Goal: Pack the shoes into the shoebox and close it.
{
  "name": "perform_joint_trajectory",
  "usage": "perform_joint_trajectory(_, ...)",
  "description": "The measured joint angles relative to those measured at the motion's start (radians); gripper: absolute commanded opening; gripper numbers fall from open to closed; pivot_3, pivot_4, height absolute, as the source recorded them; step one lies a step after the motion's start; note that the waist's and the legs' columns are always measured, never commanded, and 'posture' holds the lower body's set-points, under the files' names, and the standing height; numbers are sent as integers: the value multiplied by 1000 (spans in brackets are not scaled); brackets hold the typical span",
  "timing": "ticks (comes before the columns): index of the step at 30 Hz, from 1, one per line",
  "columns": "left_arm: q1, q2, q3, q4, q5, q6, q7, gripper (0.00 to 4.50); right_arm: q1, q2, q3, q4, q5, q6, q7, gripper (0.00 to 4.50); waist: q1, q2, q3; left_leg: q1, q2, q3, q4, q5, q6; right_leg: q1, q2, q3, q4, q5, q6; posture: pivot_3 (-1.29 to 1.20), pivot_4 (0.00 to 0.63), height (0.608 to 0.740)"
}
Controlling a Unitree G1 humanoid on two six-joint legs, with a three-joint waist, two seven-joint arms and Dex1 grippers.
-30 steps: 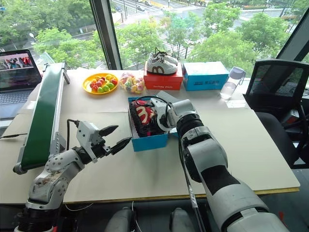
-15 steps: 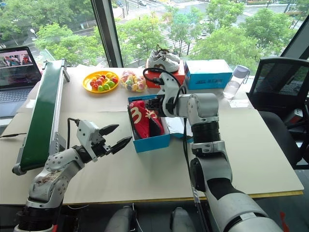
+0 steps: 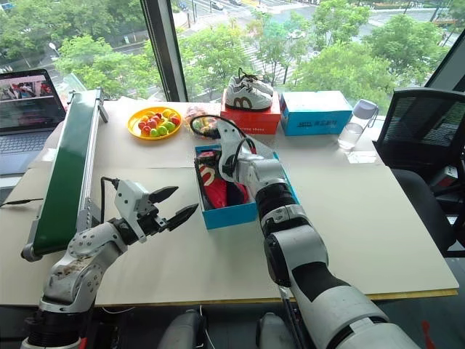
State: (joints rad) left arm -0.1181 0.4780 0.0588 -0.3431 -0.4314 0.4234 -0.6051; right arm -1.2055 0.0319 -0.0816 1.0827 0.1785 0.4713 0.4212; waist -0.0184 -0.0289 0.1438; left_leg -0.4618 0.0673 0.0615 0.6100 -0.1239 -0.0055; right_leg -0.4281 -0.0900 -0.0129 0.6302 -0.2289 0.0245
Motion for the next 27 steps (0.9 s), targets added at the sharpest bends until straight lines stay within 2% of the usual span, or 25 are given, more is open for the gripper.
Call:
perform_joint_trajectory(10,0,0,1,-19,-3,20,7,4108,8,15,3,137,-35,-137,11,17,1,0,0,5,0,0,0,-1,-2,5,0,0,0,0,0,0,150,735)
perform_joint_trajectory(12,2,-1,0,-26,-2,20,7,4108,7,14,-25,144,-19,-138,16,17,1,0,0,5,0,0,0,-4,-7,5,0,0,0,0,0,0,150,735)
perform_joint_trajectory(15,10,-1,-1,-37,-2,20,5,4108,0,-7,-88,132,44,-76,71,17,2,0,0,5,0,0,0,-3,-5,4,0,0,0,0,0,0,150,735)
perform_joint_trajectory(17,22,-1,-1,-37,-2,19,3,4108,2,-52,-120,9,122,78,153,17,2,1,2,2,0,0,0,0,0,2,0,0,0,0,0,0,150,735)
perform_joint_trajectory(20,30,-1,-3,-37,-2,17,-2,4108,49,-127,-170,-338,287,354,204,17,9,1,3,1,0,-1,-1,0,0,2,-1,-1,0,0,0,0,150,735)
perform_joint_trajectory(22,32,2,2,-33,-2,15,-8,4108,134,-214,-240,-669,454,599,199,17,21,1,3,1,0,-2,-1,-1,-1,3,-2,-2,-1,-2,0,0,150,735)
perform_joint_trajectory(24,34,7,10,-28,-2,12,-12,4108,197,-256,-311,-836,548,737,166,17,23,1,2,1,0,-1,-1,-1,-2,3,-2,-1,-1,-2,0,0,150,735)
perform_joint_trajectory(27,21,13,15,3,-1,-5,-28,4108,409,-359,-334,-1063,629,915,128,17,25,1,2,2,0,0,-1,-1,-2,3,-2,-1,-1,-3,-1,0,150,735)
